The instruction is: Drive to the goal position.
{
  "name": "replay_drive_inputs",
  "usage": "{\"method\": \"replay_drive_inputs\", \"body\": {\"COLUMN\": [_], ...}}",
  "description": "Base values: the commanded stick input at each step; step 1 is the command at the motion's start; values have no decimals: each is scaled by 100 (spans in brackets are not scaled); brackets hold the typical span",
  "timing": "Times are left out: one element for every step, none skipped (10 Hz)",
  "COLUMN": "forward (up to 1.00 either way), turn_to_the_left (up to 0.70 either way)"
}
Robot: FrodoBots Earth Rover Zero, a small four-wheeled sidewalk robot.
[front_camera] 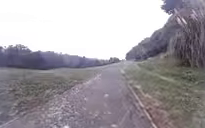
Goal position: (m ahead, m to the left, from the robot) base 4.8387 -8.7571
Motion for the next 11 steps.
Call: {"method": "replay_drive_inputs", "body": {"forward": [45,45,45,45,45,45,45,45,45,45,45], "turn_to_the_left": [-27,-27,-27,-27,-27,0,0,0,0,0,0]}}
